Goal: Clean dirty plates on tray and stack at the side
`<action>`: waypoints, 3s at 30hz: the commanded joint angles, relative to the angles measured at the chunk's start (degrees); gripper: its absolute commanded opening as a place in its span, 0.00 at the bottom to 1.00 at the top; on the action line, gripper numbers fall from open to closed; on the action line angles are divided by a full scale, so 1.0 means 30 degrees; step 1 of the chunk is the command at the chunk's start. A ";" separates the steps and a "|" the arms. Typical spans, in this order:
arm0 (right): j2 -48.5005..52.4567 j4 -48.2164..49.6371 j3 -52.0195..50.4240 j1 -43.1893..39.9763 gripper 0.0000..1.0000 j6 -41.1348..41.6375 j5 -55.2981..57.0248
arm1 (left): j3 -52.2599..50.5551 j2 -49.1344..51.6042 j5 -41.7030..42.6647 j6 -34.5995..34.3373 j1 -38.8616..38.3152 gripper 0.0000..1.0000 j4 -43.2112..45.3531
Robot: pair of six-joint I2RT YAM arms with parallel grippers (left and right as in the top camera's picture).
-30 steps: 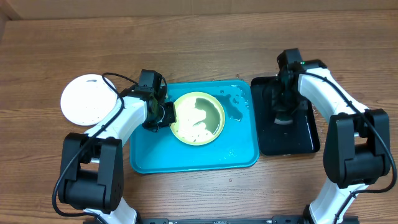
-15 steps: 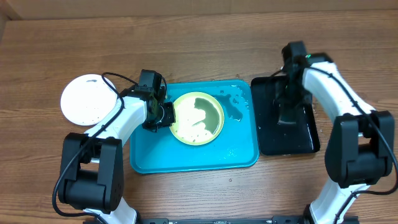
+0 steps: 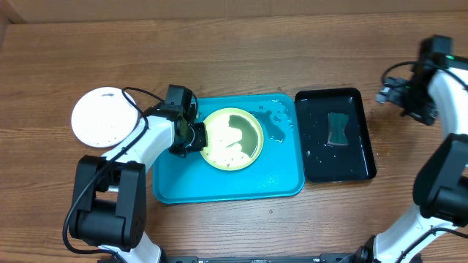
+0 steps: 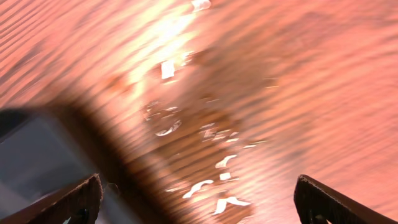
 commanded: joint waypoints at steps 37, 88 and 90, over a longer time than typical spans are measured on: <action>-0.0532 0.0678 0.0160 -0.1705 1.00 0.0066 -0.0036 | 0.8327 0.0197 -0.4867 -0.1282 -0.3410 0.04 -0.3767; -0.0532 0.0678 0.0160 -0.1705 1.00 0.0066 -0.0036 | 0.9551 0.0219 -2.8654 1.7274 -1.9788 0.04 1.3114; -0.0532 0.0678 0.0160 -0.1705 1.00 0.0066 -0.0036 | 0.9551 0.0219 -2.8647 1.6684 -1.9788 0.04 1.3107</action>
